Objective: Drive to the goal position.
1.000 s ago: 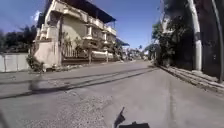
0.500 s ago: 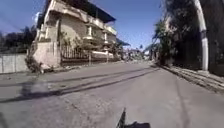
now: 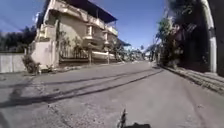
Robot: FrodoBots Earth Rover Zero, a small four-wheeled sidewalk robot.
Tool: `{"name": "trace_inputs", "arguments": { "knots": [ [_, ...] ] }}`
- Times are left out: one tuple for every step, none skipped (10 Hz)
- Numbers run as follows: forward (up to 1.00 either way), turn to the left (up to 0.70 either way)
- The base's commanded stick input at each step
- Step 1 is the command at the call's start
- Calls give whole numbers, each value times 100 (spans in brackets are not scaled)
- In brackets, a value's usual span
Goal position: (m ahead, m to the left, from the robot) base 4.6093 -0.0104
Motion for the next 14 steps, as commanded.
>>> {"name": "trace_inputs", "arguments": {
  "knots": [
    [70, -3],
    [70, -35],
    [70, -35],
    [70, -35],
    [70, -35],
    [70, -35],
    [70, -35],
    [70, -35],
    [70, -35],
    [70, -35],
    [70, -27],
    [70, -4],
    [70, -3],
    [70, -3]
  ]
}}
